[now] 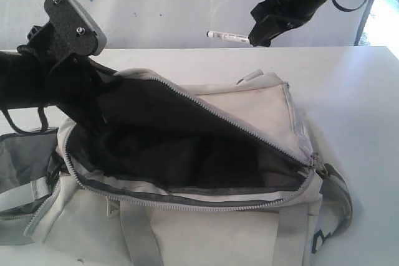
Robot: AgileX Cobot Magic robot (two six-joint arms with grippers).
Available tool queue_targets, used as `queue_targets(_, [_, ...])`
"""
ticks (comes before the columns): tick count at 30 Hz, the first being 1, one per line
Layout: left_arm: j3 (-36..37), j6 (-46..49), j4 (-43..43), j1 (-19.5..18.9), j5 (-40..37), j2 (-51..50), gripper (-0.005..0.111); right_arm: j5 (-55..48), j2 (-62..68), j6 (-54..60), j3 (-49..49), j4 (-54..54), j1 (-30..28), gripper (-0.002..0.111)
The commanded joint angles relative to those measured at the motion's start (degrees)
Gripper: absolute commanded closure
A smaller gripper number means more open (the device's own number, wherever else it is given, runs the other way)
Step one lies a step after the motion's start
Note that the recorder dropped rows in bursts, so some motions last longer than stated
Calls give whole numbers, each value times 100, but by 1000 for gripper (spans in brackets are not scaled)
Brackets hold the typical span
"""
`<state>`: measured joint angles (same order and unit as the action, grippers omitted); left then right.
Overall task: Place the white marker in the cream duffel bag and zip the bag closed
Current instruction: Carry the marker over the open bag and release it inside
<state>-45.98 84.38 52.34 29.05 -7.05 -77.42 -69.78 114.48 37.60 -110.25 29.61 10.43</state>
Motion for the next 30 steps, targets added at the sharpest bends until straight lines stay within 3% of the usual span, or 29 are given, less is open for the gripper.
queue_targets(1, [-298, 6, -63, 19, 193, -174, 107, 125, -1034, 248, 1213, -43, -16, 108])
queue_targets(16, [-881, 45, -94, 19, 116, -726, 107, 498, -3782, 601, 4337, -158, -16, 108])
queue_targets(30, [-1322, 284, -94, 19, 326, -791, 107, 340, -4368, 1513, 5291, 948, -16, 108])
